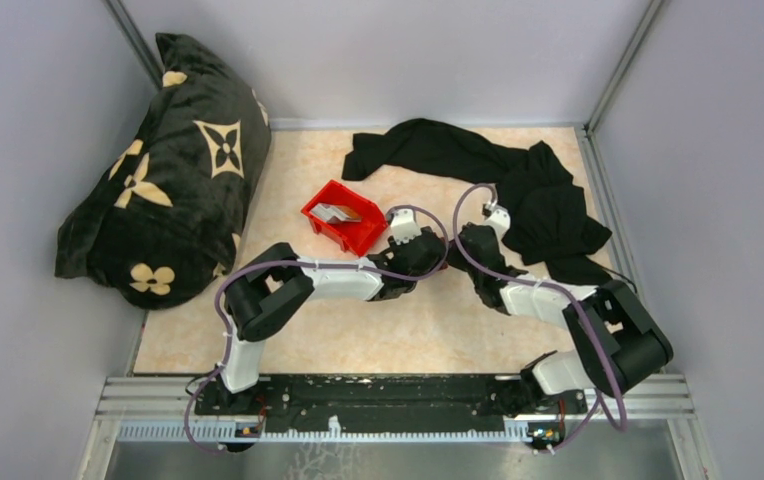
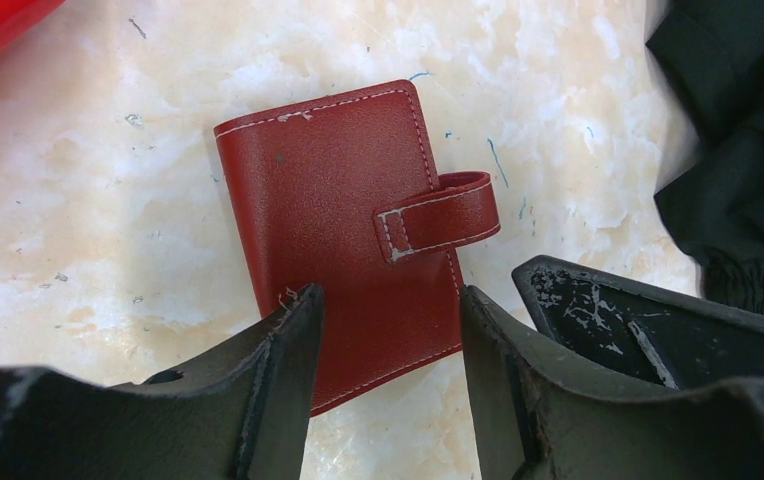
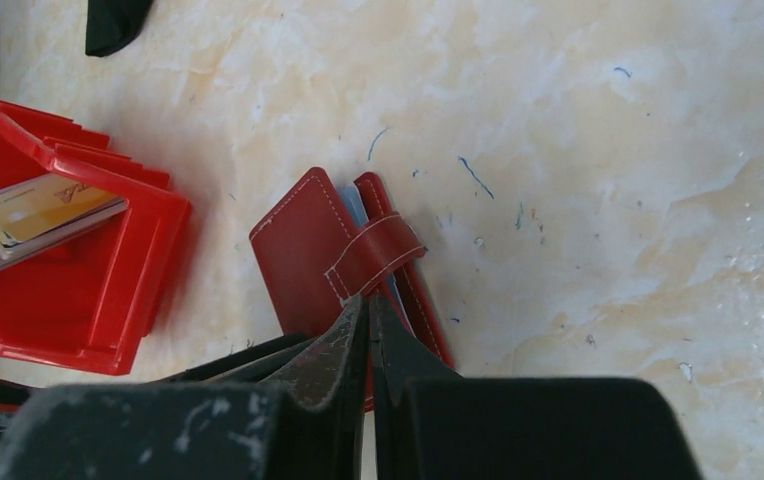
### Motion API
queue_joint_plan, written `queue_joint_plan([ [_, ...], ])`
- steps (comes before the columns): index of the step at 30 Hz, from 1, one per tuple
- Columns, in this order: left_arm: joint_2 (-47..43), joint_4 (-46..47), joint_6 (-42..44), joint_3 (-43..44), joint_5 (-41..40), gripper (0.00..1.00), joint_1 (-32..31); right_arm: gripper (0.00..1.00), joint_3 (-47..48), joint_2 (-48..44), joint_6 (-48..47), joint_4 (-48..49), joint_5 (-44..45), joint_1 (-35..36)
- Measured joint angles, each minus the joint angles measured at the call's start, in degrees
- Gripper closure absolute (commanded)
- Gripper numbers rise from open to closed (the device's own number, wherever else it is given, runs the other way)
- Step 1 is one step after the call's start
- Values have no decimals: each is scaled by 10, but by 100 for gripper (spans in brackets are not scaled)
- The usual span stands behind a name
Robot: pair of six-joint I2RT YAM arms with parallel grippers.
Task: Put the credit cards into the card holder
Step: Close the card holder at the center of the board.
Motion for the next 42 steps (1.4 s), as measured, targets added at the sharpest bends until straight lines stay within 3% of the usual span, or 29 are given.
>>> queue_joint_plan([
  [4, 0, 1, -6, -2, -3, 40, 0, 81, -1, 8, 33, 3, -22, -10],
  [10, 0, 5, -6, -5, -3, 40, 0, 71, -11, 22, 66, 23, -54, -33],
  [42, -3, 6, -3, -11, -3, 40, 0, 66, -10, 142, 136, 170, -176, -95],
])
